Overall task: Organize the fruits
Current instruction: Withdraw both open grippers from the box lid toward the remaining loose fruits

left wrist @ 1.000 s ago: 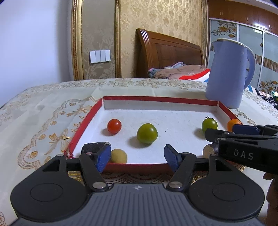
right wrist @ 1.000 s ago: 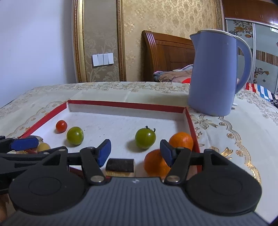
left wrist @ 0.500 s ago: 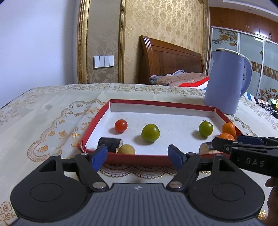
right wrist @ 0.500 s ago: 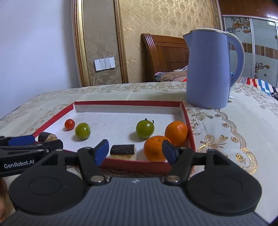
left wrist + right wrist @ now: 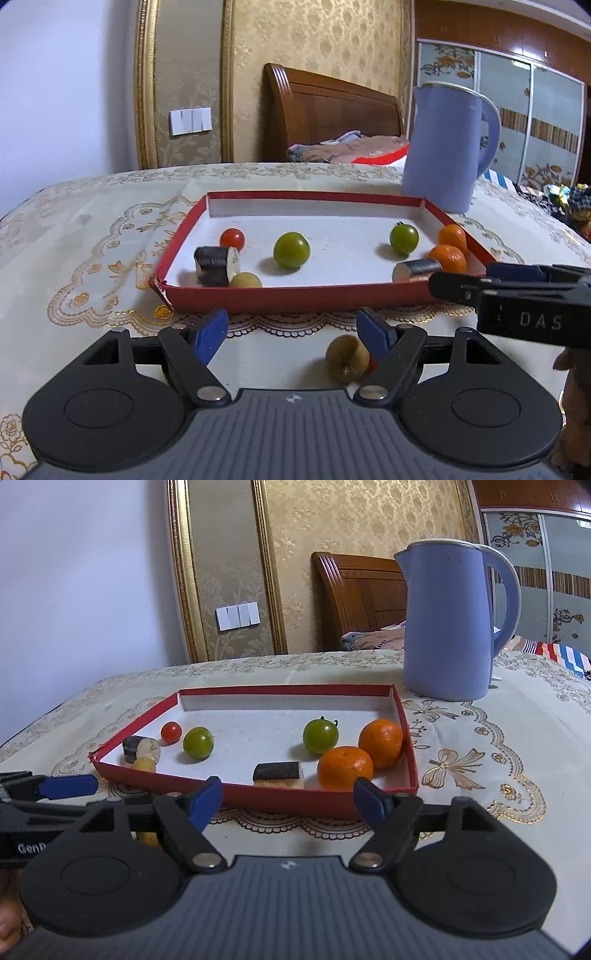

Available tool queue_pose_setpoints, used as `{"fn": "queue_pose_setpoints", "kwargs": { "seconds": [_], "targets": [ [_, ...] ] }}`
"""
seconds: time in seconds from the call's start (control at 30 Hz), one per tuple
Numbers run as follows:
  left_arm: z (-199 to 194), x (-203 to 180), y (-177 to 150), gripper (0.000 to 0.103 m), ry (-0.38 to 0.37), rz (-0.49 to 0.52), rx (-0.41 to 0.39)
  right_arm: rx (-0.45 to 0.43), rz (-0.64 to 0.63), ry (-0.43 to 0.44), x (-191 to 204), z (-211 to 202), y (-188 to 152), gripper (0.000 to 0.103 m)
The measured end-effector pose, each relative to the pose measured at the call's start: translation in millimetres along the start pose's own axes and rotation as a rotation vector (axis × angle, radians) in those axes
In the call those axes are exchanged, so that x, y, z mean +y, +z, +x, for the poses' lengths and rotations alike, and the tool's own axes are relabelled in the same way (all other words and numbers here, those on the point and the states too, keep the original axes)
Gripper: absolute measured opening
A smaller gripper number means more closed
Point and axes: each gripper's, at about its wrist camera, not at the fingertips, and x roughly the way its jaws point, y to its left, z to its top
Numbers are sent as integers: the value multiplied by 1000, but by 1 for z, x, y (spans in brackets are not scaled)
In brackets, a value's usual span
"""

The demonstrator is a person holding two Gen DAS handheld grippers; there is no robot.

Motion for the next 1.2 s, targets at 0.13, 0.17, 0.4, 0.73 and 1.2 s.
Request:
{"fn": "queue_pose_setpoints", "kwargs": {
  "seconds": [0.13,0.17,0.4,0.73,1.2],
  "targets": [
    [0,-1,-1,77,3,2,1,7,26,-10,-4,0,0,85],
    [0,0,0,77,2,-2,3,5,32,-8,-5,0,0,85],
    [3,12,2,77,43,-58,17,28,-36,29,6,1,-4,84],
    [9,24,3,77,69,-119,54,85,-108,65,20,-2,-12,85],
    [8,31,4,77,62,-161,59,140,-191,-54,48,6,-13,97]
  ]
}}
